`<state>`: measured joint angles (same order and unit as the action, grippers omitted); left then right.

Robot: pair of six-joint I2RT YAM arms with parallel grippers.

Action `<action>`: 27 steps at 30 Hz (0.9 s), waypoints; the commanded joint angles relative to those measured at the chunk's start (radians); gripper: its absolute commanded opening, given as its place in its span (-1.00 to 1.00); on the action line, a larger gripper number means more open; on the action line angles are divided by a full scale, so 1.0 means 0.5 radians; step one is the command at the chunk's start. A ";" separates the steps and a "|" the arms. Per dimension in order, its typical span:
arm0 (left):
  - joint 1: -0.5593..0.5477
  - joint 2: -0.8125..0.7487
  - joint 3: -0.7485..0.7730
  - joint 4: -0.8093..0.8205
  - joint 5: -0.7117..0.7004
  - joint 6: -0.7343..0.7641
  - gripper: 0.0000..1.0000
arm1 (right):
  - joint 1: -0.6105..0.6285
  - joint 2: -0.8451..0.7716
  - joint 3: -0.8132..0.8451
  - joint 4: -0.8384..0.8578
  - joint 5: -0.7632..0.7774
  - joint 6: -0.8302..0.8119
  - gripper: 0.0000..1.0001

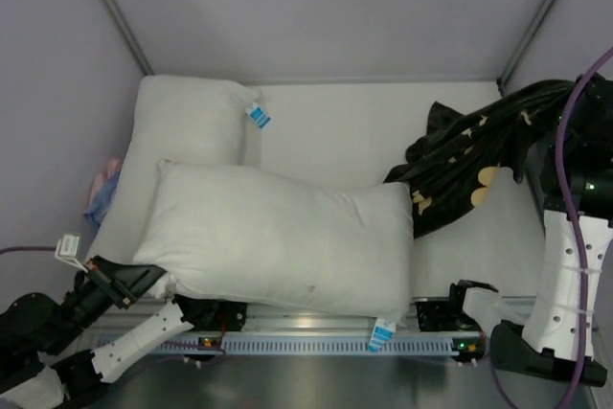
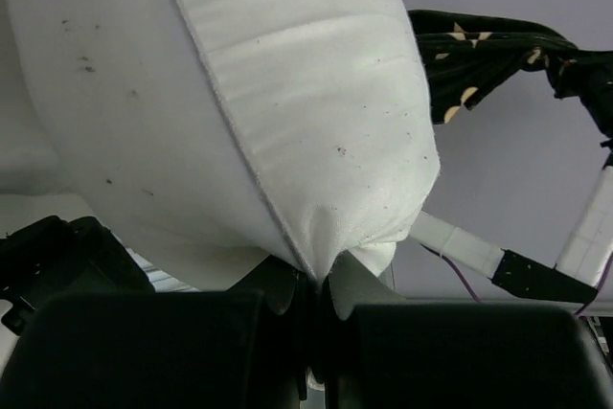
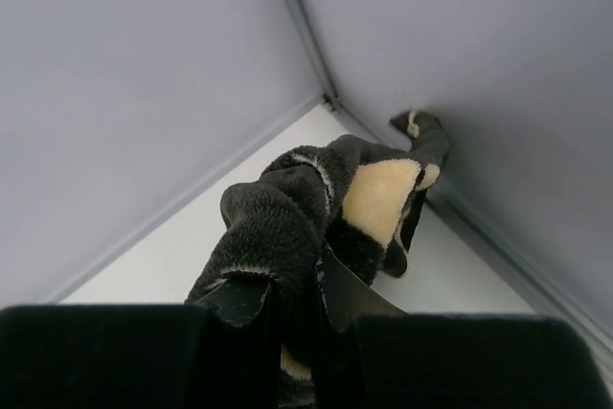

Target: Remove the pillowcase from the pillow

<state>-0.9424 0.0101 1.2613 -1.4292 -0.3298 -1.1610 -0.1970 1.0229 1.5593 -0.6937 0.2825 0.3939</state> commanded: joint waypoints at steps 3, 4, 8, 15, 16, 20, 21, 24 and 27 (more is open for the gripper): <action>-0.005 0.020 -0.090 -0.133 -0.077 -0.046 -1.00 | -0.145 0.028 0.225 -0.167 0.484 -0.079 -1.00; -0.005 0.023 -0.087 -0.124 -0.074 -0.043 -1.00 | -0.182 0.043 0.277 -0.211 0.472 -0.061 -1.00; -0.005 0.020 -0.010 -0.127 -0.064 -0.056 -1.00 | -0.262 0.105 0.391 -0.248 0.414 -0.030 -1.00; -0.002 0.014 0.030 -0.154 -0.086 -0.071 -1.00 | -0.379 0.028 -0.099 -0.186 0.098 0.129 -0.82; -0.002 0.014 0.009 -0.154 -0.092 -0.071 -1.00 | -0.422 0.013 -0.182 -0.159 0.058 0.145 -0.80; -0.002 0.020 -0.084 -0.145 -0.089 -0.083 -1.00 | -0.443 -0.137 -0.578 -0.002 -0.010 0.072 -0.42; -0.002 0.020 -0.096 -0.145 -0.089 -0.080 -1.00 | -0.440 -0.147 -0.590 0.001 -0.037 0.050 -0.08; -0.005 0.020 -0.081 -0.145 -0.092 -0.071 -1.00 | -0.364 -0.196 -0.566 -0.005 -0.284 -0.005 0.61; -0.002 0.020 -0.062 -0.142 -0.086 -0.074 -1.00 | -0.303 -0.248 -0.496 -0.067 -0.518 -0.015 0.99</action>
<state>-0.9443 0.0101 1.2236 -1.4090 -0.3389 -1.1934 -0.3779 0.9627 1.2419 -0.7788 0.1791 0.4046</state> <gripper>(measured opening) 0.046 0.976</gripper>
